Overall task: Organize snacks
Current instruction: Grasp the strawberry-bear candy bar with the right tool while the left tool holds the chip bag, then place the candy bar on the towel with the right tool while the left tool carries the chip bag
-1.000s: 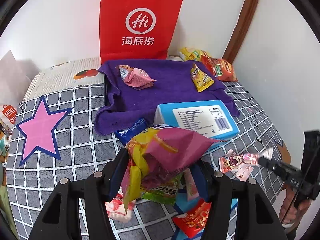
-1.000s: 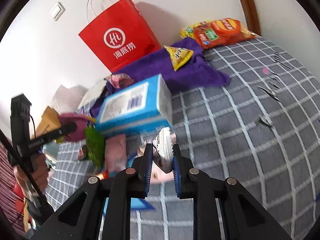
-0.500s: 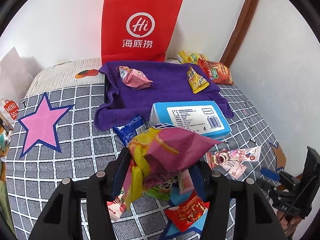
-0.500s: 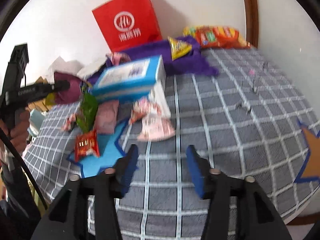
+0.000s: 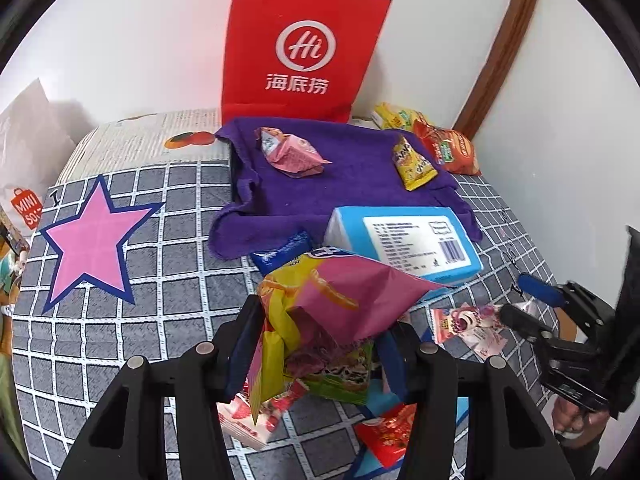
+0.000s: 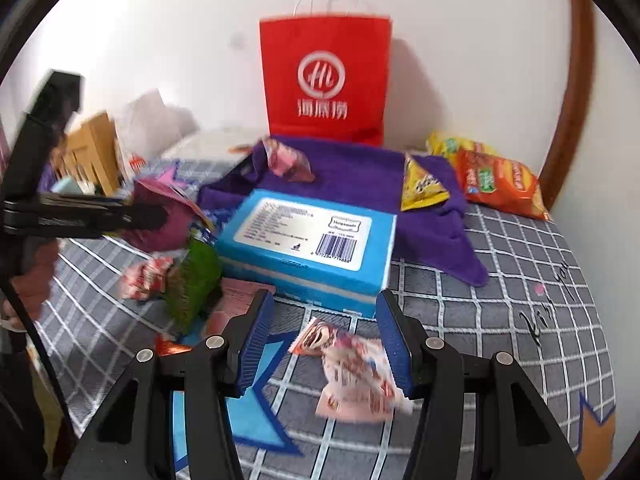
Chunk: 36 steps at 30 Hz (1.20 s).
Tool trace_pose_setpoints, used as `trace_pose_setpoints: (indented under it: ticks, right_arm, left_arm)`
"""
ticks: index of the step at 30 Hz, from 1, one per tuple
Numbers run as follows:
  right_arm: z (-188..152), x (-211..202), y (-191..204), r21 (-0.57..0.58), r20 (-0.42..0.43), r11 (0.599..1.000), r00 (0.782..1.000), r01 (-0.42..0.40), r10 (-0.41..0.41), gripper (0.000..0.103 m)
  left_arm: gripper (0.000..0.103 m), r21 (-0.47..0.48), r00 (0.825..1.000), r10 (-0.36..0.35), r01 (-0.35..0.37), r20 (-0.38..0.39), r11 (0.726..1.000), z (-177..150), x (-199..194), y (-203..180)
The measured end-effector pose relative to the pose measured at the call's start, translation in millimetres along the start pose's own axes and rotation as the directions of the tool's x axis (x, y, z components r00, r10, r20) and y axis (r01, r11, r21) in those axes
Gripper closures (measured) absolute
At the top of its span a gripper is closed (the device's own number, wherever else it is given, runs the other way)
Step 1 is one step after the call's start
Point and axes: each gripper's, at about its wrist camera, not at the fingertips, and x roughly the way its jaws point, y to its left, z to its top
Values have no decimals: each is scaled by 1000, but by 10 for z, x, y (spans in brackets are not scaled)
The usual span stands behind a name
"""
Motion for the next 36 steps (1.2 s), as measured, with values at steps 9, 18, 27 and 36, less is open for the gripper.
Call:
trace_pose_setpoints:
  ticks: [9,18,27,36]
  right_arm:
    - [-256,528,-80,-15,-201,1000,980,-13,10,57]
    - [-358,481,-93,32,-168,998,984,-55,59,74]
    - [-275,497,52,16,-140,995,985,-99,100,81]
    - [-128,-14,-11,66,-37,993,994,-99,102,81]
  left_arm:
    - [52,-58,1000,-17,17,-10,998,25,90,262]
    - [52,-64,998,-52,50,-27,997,48,199,270]
    - [52,-52,998,-62,61,-27,997,25,122,238]
    - [53,-40,997,-75,76,23,996,135,-142,158]
